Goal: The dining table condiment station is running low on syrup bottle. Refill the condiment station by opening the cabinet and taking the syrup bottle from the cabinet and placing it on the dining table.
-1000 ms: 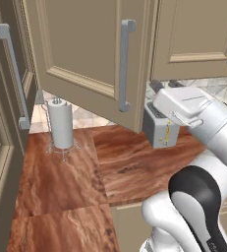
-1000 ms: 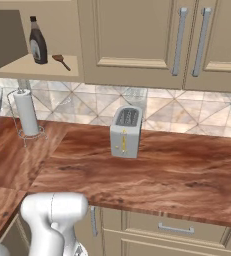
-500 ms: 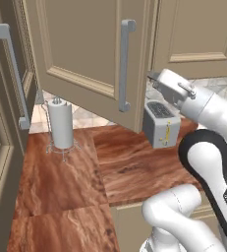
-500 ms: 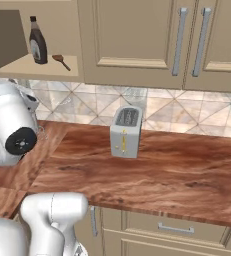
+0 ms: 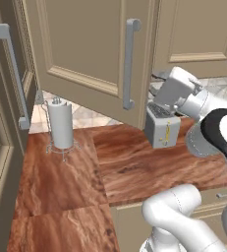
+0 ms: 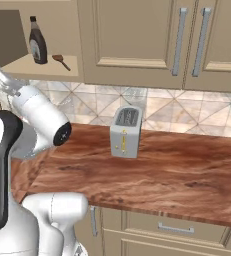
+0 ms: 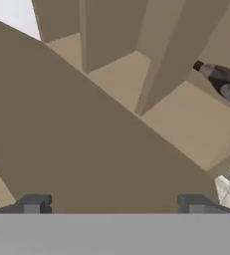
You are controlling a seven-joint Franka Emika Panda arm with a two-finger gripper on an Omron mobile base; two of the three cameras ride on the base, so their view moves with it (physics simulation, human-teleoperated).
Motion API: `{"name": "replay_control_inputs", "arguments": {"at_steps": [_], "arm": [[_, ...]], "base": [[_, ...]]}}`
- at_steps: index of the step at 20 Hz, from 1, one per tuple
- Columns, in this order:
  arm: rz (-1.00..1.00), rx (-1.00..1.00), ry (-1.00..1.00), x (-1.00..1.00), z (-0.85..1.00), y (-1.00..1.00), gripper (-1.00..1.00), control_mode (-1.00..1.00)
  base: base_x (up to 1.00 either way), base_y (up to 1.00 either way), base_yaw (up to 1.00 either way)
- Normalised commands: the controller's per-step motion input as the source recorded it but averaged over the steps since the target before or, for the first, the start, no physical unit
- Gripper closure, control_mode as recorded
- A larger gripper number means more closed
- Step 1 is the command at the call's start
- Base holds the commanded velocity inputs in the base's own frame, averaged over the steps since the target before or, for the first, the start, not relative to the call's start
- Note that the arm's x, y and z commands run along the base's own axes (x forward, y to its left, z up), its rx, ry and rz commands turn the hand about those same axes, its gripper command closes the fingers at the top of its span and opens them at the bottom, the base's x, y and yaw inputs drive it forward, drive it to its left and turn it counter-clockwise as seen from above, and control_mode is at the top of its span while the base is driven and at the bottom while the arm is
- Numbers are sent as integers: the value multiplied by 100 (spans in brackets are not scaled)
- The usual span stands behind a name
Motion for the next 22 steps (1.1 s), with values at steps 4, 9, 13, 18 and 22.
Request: {"name": "replay_control_inputs", "arguments": {"at_steps": [4, 9, 13, 18, 22], "arm": [[28, 10, 9, 28, -22, 30, -100, -100], [21, 1, 4, 3, -4, 71, -100, -100], [10, -2, 0, -30, 0, 92, -100, -100], [1, -7, -3, -34, 1, 90, -100, -100], [0, -7, 0, -6, 0, 94, -100, -100]], "base": [[0, 0, 0], [0, 0, 0], [0, 0, 0], [0, 0, 0], [0, 0, 0]]}}
